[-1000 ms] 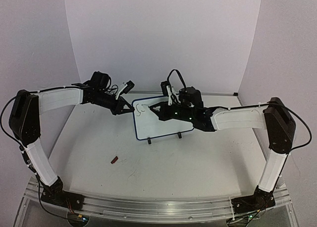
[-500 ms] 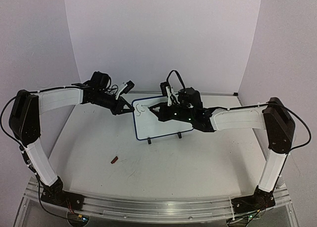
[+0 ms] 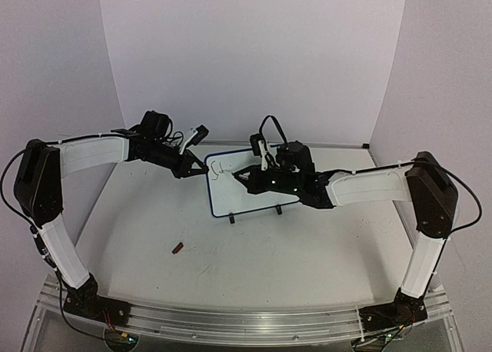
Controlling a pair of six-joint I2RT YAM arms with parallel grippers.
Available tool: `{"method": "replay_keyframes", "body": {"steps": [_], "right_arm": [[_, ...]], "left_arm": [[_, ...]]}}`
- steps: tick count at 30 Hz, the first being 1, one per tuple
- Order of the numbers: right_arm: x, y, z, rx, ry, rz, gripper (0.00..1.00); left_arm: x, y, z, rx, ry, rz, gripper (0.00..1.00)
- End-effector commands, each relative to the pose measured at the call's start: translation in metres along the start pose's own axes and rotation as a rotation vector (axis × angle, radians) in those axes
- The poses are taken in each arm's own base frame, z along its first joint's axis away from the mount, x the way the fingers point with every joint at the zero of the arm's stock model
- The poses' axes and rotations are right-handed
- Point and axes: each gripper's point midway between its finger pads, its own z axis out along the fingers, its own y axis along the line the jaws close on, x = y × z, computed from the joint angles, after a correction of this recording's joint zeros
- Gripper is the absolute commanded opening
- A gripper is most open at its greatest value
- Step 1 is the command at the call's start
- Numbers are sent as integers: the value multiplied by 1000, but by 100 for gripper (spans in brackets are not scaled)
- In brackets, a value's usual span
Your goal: Write a sentence on the whiteboard
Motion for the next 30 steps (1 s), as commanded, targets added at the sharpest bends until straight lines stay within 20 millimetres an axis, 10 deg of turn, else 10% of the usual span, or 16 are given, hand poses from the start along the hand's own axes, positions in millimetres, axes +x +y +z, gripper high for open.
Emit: {"method": "replay_keyframes", "body": {"steps": [1,30], "right_arm": [[9,-11,4,31,4,13,0],[21,-15,8,38,35,24,0]], "left_arm": [[10,0,7,-9,54,9,0],[12,1,9,-9,59,7,0]]}}
